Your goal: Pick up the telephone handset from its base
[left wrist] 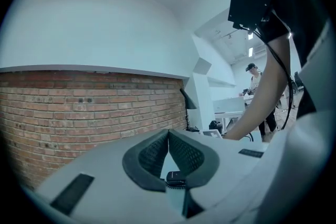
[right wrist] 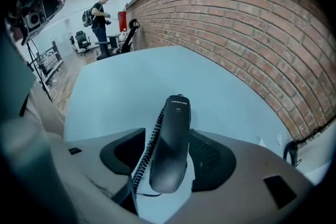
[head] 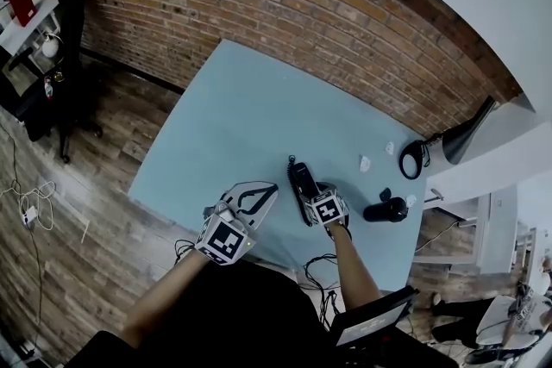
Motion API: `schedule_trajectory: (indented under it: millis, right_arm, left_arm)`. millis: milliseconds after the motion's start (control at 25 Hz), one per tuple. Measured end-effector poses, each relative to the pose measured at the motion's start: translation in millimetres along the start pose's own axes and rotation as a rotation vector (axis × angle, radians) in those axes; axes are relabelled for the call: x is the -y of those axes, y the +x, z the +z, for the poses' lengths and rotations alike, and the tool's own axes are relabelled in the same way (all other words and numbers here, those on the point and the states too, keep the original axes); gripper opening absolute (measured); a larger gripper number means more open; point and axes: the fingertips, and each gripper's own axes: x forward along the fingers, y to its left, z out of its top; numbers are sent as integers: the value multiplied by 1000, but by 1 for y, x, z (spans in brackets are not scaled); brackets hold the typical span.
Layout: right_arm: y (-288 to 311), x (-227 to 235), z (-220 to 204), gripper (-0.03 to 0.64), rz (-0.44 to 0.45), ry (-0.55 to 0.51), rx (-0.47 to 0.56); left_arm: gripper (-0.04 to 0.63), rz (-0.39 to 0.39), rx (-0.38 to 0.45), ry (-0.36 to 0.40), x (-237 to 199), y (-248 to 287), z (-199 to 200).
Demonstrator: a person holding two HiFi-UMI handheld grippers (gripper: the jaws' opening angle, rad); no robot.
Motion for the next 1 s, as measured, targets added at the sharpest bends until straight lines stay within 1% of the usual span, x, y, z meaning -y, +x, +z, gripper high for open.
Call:
schedule_trajectory:
  millis: [80, 160, 360, 600, 760, 920, 1000]
  right_arm:
    - [3, 4, 5, 268, -15, -36, -4]
    - [9, 8, 10, 268, -22, -44, -5]
    - [20, 13, 1, 268, -24, -8, -26]
    - [28, 13, -2, 268, -14, -4, -48]
    - [40, 13, -5, 268, 8, 7, -78]
    - [42, 17, -4, 268, -25, -2, -91]
    - [44, 19, -4, 268, -32, 12, -93]
  left_arm:
    - [15, 3, -1, 1, -2, 1, -1]
    - [15, 4, -6, 8, -4, 2, -2]
    - [15, 4, 1, -5, -6, 8, 0]
    - [17, -13, 11, -6, -5, 12, 2]
    - [15, -7, 12, -10, -10, 12, 2]
    - [17, -4, -4, -20, -11, 12, -4]
    - [16, -1, -5, -20, -13, 12, -5]
